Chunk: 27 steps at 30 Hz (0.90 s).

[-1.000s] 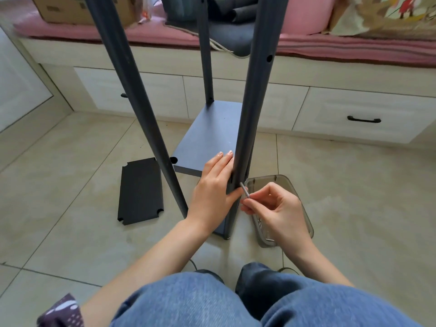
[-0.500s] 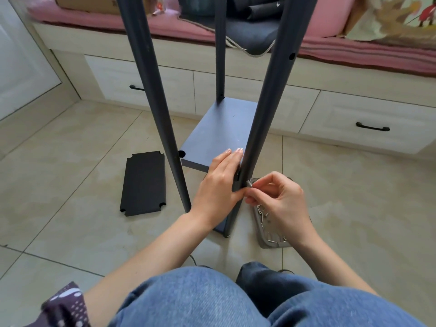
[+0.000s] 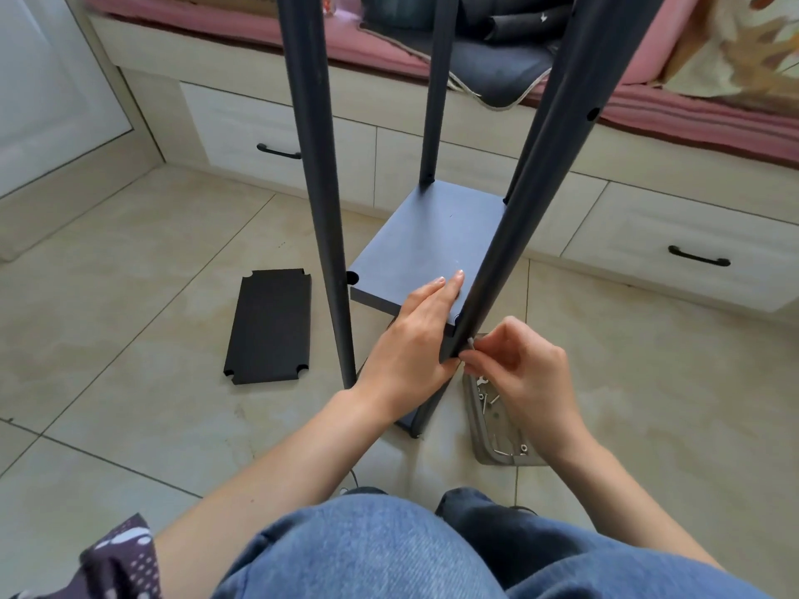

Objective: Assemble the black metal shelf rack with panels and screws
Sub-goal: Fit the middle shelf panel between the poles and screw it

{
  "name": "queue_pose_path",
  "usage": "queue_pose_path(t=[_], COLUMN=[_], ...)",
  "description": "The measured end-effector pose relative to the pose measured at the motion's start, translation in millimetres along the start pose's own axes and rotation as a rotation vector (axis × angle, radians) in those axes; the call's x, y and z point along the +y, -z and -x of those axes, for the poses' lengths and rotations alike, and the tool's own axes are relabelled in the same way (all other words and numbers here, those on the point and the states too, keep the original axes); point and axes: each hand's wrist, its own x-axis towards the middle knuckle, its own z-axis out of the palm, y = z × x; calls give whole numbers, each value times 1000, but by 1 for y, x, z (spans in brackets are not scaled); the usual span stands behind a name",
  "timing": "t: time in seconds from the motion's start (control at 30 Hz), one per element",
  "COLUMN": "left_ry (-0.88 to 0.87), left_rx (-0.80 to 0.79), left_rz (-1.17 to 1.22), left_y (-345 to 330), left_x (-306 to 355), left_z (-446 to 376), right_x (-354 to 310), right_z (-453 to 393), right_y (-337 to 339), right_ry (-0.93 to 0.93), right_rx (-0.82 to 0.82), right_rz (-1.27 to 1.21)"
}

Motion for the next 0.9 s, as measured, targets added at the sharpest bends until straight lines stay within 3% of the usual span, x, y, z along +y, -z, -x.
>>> queue_pose_path(t=[0.17, 0.33, 0.53, 0.6, 0.77, 0.83, 0.9], left_ry=[-2, -7, 4, 20, 26, 24, 30], left_rx=[-11, -12, 10, 12, -39, -42, 79], left_rz=[7, 5, 30, 55, 148, 136, 101], left_y=[-1, -1, 0, 0, 8, 14, 18], left_x=[-4, -3, -4, -3, -4, -2, 0], left_z=[-1, -3, -2, -1, 0, 3, 12], right_x=[5, 2, -2, 0, 7, 7, 7], right_z=[4, 4, -4, -11, -33, -36, -38], right_y=[-2, -5, -3, 2, 14, 14, 14], right_ry=[101, 77, -149, -233, -305, -291, -294], right_rx=[64, 96, 100, 31, -327, -356, -354], right_rz=[172, 91, 0, -94, -449, -438, -419])
